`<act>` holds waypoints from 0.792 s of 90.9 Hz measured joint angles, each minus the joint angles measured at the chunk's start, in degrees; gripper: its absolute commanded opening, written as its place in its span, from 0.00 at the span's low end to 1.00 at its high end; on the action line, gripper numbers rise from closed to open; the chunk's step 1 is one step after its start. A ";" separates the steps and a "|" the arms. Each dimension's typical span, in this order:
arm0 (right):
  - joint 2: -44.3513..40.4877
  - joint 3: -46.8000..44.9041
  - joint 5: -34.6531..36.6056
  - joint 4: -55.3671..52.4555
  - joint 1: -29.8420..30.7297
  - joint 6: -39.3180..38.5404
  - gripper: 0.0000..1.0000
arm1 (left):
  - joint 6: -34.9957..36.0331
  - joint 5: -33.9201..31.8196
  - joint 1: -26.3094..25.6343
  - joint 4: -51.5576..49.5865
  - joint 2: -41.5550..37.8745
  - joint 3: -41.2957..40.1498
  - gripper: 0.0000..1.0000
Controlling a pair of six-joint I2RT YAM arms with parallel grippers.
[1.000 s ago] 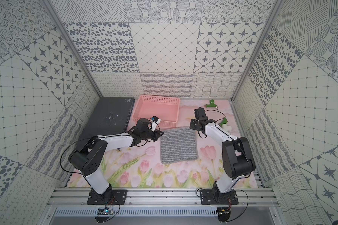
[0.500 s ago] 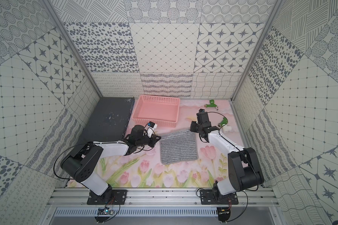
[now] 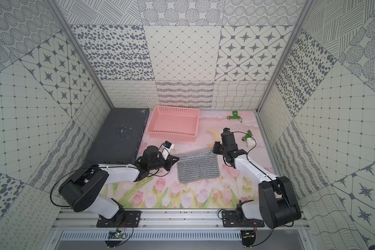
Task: Fold the square dishcloth
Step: Fold the cleaning item at the center of the board.
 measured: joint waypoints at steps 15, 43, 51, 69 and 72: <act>-1.57 -3.89 -0.33 0.85 0.02 1.44 0.00 | -0.68 -1.20 -2.40 1.40 -1.05 -3.30 0.00; -2.82 -8.68 -1.44 2.67 0.02 4.46 0.04 | -2.38 -3.41 -6.78 3.45 -1.01 -6.99 0.03; -2.82 -9.27 -1.68 3.17 0.02 4.90 0.04 | -2.89 -4.07 -7.48 4.26 -0.70 -7.69 0.03; -2.91 -9.88 -2.14 3.63 0.02 5.73 0.05 | -4.15 -4.50 -8.68 5.44 -0.39 -8.76 0.04; -2.91 -9.88 -2.14 3.72 0.02 5.90 0.05 | -4.33 -4.59 -8.87 5.68 -0.39 -8.83 0.04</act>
